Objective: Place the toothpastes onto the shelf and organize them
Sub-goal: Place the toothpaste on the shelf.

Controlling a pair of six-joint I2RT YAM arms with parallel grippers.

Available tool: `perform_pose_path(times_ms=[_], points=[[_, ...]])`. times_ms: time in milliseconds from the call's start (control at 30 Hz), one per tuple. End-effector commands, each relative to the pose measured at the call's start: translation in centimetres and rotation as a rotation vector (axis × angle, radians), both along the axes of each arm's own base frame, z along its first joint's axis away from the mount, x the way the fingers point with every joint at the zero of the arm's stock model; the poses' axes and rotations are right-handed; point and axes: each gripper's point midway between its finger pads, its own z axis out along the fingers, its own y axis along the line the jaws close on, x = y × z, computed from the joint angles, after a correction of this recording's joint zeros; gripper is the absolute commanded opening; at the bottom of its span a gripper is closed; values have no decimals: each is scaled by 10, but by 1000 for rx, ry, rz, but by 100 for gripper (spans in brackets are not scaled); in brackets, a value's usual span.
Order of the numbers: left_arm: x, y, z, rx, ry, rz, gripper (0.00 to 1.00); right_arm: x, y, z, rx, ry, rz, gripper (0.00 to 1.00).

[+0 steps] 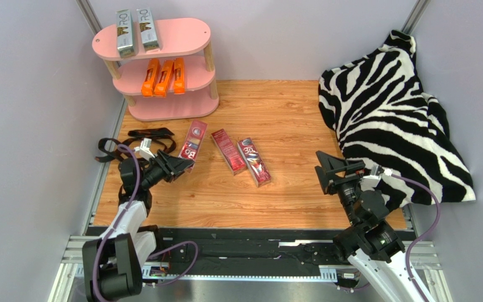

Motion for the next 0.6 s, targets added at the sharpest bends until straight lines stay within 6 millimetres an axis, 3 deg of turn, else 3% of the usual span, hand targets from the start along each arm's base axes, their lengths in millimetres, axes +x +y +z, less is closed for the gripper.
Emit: perform_pose_path(times_ms=[0,300,567], points=[[4,8,15,-52,-68,-44,36,0,0,7,-28,-23,2,100],[35,29,3,-118,-38,21,27,-1,-2,13,-71,-43,-5,100],[66,43,10,-179,-112,39,24,1,-5,17,-147,-48,-18,100]])
